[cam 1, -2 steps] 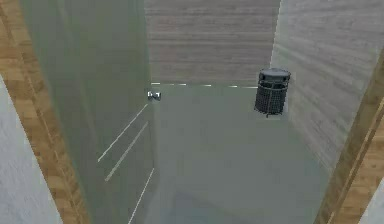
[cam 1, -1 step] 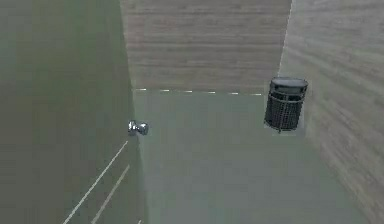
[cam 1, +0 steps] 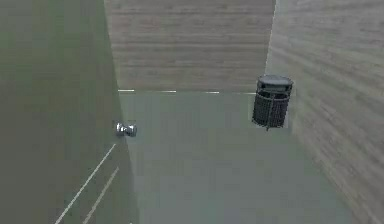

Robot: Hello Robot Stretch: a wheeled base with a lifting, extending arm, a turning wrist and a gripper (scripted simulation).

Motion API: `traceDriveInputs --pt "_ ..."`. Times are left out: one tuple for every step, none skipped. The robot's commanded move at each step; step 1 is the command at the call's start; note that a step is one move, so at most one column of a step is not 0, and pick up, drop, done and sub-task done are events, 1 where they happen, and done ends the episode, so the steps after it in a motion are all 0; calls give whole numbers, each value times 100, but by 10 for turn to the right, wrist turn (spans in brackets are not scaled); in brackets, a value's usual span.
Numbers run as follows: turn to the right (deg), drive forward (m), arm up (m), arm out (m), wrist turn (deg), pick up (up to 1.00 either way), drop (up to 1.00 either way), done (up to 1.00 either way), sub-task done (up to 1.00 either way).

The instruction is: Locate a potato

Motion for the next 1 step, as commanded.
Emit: traceDriveInputs --pt "0 100 0 0 0 0 0 0 0"
